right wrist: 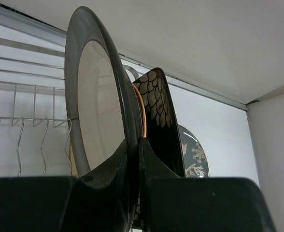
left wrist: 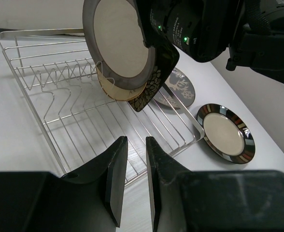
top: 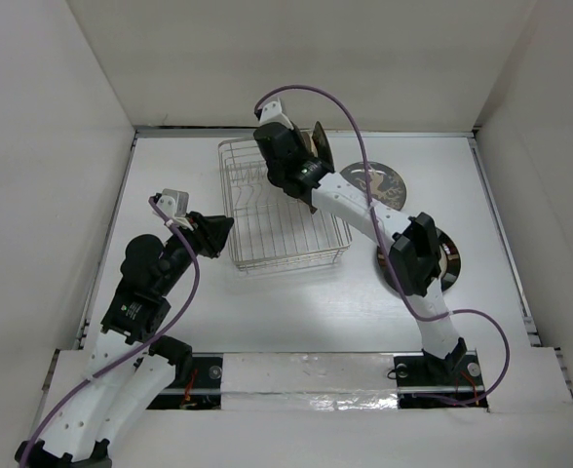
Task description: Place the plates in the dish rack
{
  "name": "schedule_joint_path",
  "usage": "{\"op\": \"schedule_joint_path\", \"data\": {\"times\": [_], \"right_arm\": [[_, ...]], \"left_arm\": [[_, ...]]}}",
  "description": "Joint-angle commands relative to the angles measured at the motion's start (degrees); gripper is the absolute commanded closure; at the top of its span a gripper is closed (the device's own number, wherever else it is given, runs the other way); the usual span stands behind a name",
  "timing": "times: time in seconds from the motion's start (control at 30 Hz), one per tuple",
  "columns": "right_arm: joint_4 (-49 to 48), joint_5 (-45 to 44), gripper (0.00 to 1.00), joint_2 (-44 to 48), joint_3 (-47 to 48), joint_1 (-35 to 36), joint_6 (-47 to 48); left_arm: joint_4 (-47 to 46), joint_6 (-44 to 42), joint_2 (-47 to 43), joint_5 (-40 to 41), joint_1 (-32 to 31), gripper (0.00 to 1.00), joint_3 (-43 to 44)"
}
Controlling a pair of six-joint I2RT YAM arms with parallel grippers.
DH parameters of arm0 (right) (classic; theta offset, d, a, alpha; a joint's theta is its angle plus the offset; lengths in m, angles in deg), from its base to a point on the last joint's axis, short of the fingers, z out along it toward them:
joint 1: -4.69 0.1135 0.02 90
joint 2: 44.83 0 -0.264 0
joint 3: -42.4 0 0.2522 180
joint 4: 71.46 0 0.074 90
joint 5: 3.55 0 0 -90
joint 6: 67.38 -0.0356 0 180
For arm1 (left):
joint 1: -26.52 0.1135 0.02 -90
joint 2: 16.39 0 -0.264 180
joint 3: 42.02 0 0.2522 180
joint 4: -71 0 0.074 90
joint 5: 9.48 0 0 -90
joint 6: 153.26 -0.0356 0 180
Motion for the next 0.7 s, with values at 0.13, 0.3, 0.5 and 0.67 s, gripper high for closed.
{"op": "schedule_joint_path", "data": {"times": [0.13, 0.3, 0.5, 0.67], "right_arm": [[-6.42, -1.64, 1.00, 2.19, -0.81, 1.77, -3.21], [-3.43, -0.58, 1.00, 0.78, -1.60, 1.77, -8.13], [-1.67, 0.83, 1.00, 0.43, -3.71, 1.77, -12.79], [0.17, 3.29, 0.90, 0.52, -4.94, 1.77, -17.53]], "left_arm": [[-2.14, -0.31, 0.14, -1.35, 0.26, 0.81, 1.07], [-2.05, -0.23, 0.31, -0.83, 0.26, 0.81, 0.99], [-2.14, -0.22, 0.05, -0.74, 0.26, 0.81, 0.99], [-2.49, -0.14, -0.21, -1.18, 0.26, 0.81, 0.99]]}}
